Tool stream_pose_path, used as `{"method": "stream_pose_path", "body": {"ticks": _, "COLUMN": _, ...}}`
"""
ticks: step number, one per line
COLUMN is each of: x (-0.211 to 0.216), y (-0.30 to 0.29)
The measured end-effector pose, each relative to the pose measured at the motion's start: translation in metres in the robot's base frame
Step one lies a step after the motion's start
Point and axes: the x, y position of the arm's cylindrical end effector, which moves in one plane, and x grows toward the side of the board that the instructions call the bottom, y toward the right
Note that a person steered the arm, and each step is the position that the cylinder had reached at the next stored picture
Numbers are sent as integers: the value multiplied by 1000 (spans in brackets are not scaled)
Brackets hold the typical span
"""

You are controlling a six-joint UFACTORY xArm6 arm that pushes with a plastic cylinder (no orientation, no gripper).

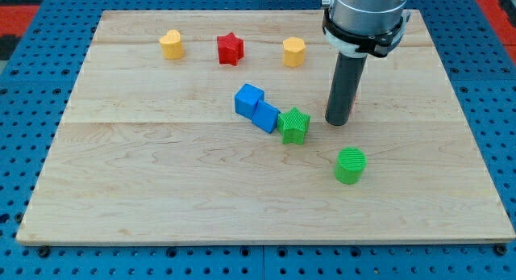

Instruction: Move the red circle towards the right to the yellow hexagon

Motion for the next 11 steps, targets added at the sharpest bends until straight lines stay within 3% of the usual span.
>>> {"method": "stream_pose_path", "body": {"ticks": 1, "x": 0, "y": 0}}
{"method": "stream_pose_path", "body": {"ticks": 3, "x": 44, "y": 8}}
{"method": "stream_pose_path", "body": {"ticks": 4, "x": 33, "y": 28}}
{"method": "stream_pose_path", "body": {"ticks": 6, "x": -42, "y": 31}}
{"method": "stream_pose_path", "body": {"ticks": 7, "x": -46, "y": 32}}
{"method": "stream_pose_path", "body": {"ticks": 10, "x": -56, "y": -42}}
{"method": "stream_pose_path", "body": {"ticks": 11, "x": -87, "y": -40}}
